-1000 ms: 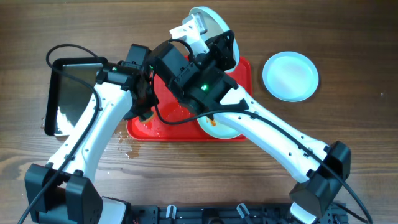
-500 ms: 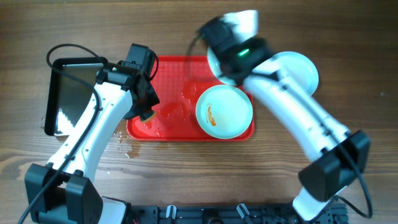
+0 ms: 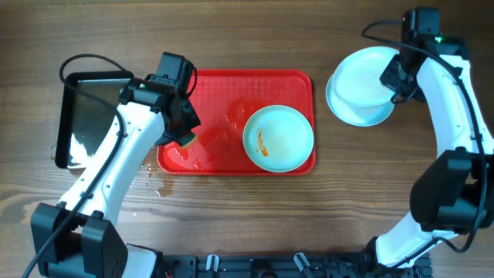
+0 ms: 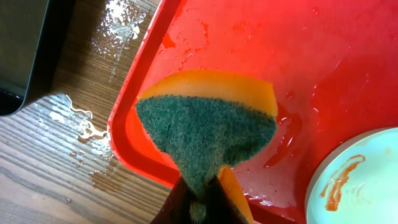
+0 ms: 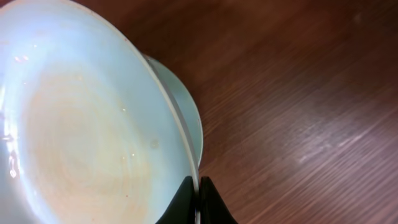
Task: Clean dirty plates on tray and stack at the side
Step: 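Move the right gripper back and grasp the rim of the last plate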
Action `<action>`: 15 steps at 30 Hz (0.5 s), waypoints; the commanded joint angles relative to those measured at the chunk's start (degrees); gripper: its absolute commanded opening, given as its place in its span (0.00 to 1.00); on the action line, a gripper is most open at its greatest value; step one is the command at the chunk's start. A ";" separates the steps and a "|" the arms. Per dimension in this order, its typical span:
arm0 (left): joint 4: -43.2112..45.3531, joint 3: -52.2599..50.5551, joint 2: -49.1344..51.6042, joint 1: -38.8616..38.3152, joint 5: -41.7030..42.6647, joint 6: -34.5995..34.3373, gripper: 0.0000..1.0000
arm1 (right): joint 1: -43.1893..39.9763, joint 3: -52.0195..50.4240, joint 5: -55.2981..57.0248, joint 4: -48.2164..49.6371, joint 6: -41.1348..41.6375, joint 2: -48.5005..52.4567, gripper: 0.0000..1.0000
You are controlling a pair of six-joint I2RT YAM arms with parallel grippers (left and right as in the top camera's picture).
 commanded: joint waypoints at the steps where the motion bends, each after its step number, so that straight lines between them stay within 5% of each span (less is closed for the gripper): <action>1: 0.13 -0.26 0.07 -0.31 0.68 0.50 0.04 | -0.07 -2.29 -2.82 1.53 -0.70 -0.22 0.27; 7: 0.20 -0.26 0.07 -0.31 0.68 0.50 0.04 | -0.07 -2.43 -7.72 0.74 -2.25 -0.22 0.46; 12: 0.61 -0.26 0.07 -0.31 1.11 0.48 0.04 | 1.95 -2.64 -48.22 -0.70 -24.46 -0.20 0.56; 15: 0.61 -0.26 0.07 -0.31 1.77 0.48 0.04 | 6.45 -2.64 -43.98 -3.08 -24.24 -0.15 0.57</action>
